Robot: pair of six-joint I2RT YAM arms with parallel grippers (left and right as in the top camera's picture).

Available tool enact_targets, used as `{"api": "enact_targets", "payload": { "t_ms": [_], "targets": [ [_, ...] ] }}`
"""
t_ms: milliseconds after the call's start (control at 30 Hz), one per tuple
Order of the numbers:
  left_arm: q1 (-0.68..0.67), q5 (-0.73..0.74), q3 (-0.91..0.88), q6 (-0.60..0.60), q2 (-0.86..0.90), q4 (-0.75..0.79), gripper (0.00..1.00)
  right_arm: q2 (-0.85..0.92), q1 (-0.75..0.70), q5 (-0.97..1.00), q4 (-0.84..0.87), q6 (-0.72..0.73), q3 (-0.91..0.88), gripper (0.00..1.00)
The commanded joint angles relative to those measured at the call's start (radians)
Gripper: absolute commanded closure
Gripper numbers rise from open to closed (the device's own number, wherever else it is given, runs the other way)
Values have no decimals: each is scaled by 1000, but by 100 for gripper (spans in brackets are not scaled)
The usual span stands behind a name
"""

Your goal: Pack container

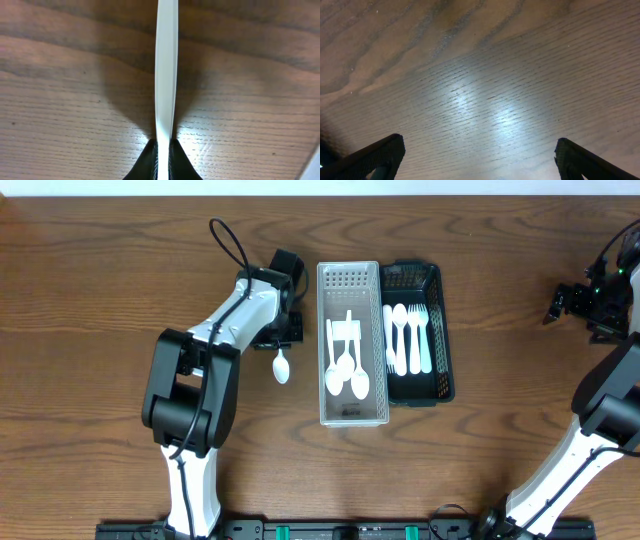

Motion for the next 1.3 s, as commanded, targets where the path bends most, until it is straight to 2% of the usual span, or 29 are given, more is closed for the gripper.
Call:
{"api": "enact_targets", "payload": {
  "t_ms": [0, 467, 700, 833, 1000, 1067, 1100, 1133, 1167, 1267],
  "targets": [
    [4, -16, 30, -2, -72, -3, 94, -7, -3, -3, 0, 13, -1, 1],
    [-45, 117, 30, -3, -416, 47, 94, -7, -3, -3, 0, 13, -1, 1],
    [-201, 153, 30, -98, -411, 112, 95, -7, -3, -3, 0, 13, -1, 1],
    [-265, 129, 29, -108, -371, 148, 94, -7, -3, -3, 0, 13, -1, 1],
    [-277, 108, 29, -107, -323, 154, 79, -7, -3, -3, 0, 13, -1, 1],
    [-272, 108, 29, -107, -316, 156, 76, -7, -3, -3, 0, 13, -1, 1],
    [-271, 103, 29, -107, -314, 159, 71, -7, -3, -3, 0, 13, -1, 1],
    [-270, 100, 29, -106, -314, 160, 54, -7, -3, -3, 0, 13, -1, 1],
    [-267, 97, 29, -98, -314, 167, 45, -7, -3, -3, 0, 13, -1, 1],
    [-256, 97, 30, -76, -320, 190, 29, -7, -3, -3, 0, 13, -1, 1]
  ]
}}
